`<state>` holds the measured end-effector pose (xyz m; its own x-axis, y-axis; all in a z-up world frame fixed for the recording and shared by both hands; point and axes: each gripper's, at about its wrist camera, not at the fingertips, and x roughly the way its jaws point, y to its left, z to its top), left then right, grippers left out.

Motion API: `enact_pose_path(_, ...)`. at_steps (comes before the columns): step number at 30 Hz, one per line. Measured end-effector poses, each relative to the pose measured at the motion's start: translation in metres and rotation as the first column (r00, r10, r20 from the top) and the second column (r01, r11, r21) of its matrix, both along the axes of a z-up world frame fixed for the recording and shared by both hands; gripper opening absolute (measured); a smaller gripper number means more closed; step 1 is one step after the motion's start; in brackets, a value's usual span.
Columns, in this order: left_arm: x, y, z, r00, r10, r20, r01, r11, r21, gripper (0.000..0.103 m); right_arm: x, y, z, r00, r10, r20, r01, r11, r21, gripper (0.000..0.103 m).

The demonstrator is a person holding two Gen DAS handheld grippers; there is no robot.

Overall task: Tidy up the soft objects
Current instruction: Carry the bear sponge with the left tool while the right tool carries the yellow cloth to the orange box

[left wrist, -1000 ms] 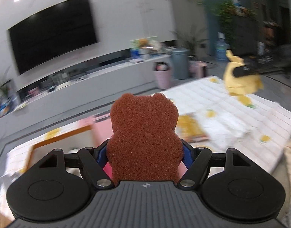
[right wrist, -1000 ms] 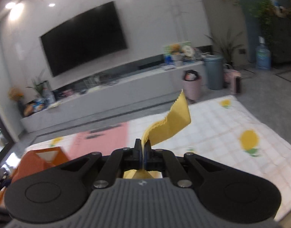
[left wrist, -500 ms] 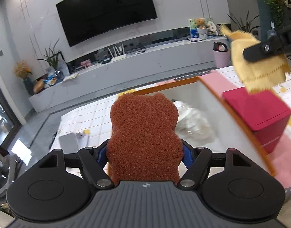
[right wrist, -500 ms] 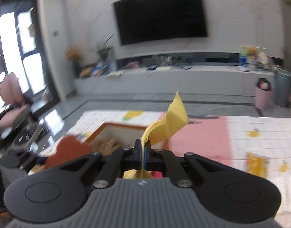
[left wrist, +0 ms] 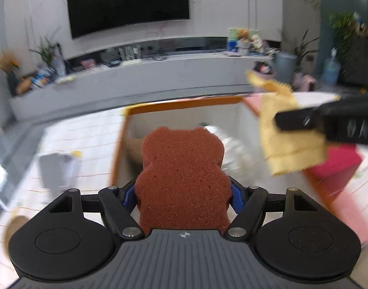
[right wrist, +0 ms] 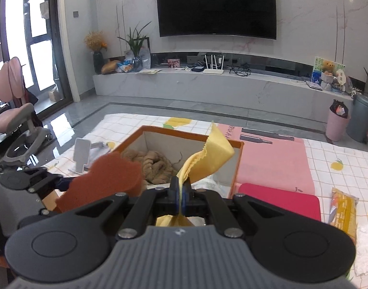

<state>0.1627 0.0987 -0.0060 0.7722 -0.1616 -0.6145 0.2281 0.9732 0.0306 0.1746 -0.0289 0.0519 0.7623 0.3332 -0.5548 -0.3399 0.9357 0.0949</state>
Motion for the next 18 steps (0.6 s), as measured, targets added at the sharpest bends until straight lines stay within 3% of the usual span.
enact_pose_path(4, 0.018, -0.015, -0.007, 0.996, -0.027, -0.081, 0.027, 1.000, -0.009, 0.083, -0.004, -0.009, 0.006, 0.999, -0.028, 0.044, 0.031, 0.998, -0.059, 0.000)
enact_pose_path(7, 0.027, -0.016, -0.013, 0.993, -0.024, -0.120, 0.015, 0.997, -0.074, 0.083, -0.012, -0.016, 0.012, 0.994, -0.044, 0.101, 0.057, 0.990, -0.127, 0.000)
enact_pose_path(10, 0.030, -0.018, -0.017, 0.988, -0.014, -0.155, 0.000, 0.996, -0.094, 0.083, -0.013, -0.027, 0.015, 0.994, -0.045, 0.098, 0.057, 0.991, -0.121, 0.000)
enact_pose_path(16, 0.028, -0.028, -0.019, 0.980, 0.020, -0.196, -0.020, 1.000, -0.001, 0.091, -0.013, -0.035, 0.012, 0.994, -0.048, 0.097, 0.057, 0.994, -0.094, 0.000)
enact_pose_path(18, 0.023, -0.032, -0.016, 0.983, -0.001, -0.184, -0.001, 1.000, -0.008, 0.093, -0.015, -0.036, 0.013, 0.995, -0.043, 0.091, 0.051, 0.995, -0.084, 0.000)
